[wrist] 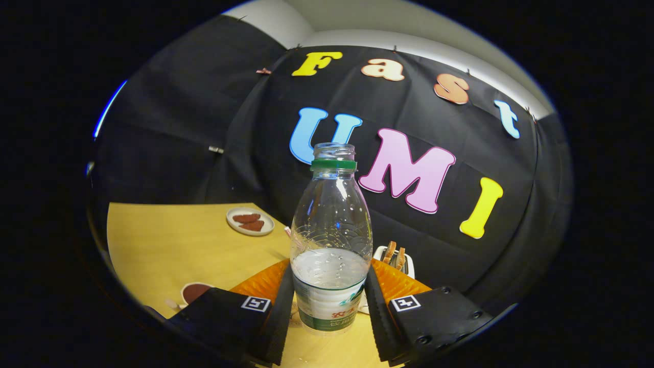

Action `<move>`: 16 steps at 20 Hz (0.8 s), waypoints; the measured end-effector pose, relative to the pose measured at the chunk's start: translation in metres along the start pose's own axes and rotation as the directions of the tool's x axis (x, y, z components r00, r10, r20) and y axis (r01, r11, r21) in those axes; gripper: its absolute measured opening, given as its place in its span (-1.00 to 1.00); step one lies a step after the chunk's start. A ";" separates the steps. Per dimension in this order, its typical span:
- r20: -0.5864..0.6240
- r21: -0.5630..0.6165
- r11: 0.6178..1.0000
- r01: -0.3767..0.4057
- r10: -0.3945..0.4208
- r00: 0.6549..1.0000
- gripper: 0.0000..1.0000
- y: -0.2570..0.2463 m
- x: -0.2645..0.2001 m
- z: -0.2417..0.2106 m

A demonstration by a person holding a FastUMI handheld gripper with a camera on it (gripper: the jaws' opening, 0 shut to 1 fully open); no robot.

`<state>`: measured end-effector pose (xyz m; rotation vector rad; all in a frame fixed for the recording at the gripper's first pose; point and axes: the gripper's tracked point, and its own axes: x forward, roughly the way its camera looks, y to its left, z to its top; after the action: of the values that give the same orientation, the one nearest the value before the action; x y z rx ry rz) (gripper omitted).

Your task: Take the bottle from table, then pour the juice into the cup, finally place the bottle on the coaster

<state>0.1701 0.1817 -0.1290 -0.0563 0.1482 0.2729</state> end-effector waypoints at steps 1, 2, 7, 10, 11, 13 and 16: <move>0.013 0.031 0.999 -0.018 0.018 1.000 0.40 -0.001 0.006 0.004; 0.033 0.057 0.998 -0.039 0.038 0.999 0.40 -0.002 0.012 0.008; 0.057 0.153 0.977 -0.147 0.140 0.989 0.42 0.009 0.047 -0.008; 0.028 0.173 0.972 -0.158 0.155 0.987 0.42 0.012 0.069 -0.033; 0.021 0.180 0.971 -0.156 0.155 0.988 0.42 0.012 0.077 -0.043; -0.005 0.196 0.968 -0.154 0.158 0.987 0.42 0.015 0.092 -0.066; -0.044 0.227 0.962 -0.150 0.164 0.985 0.43 0.017 0.110 -0.100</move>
<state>0.2562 0.2200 -0.2452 0.1710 0.2456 0.4118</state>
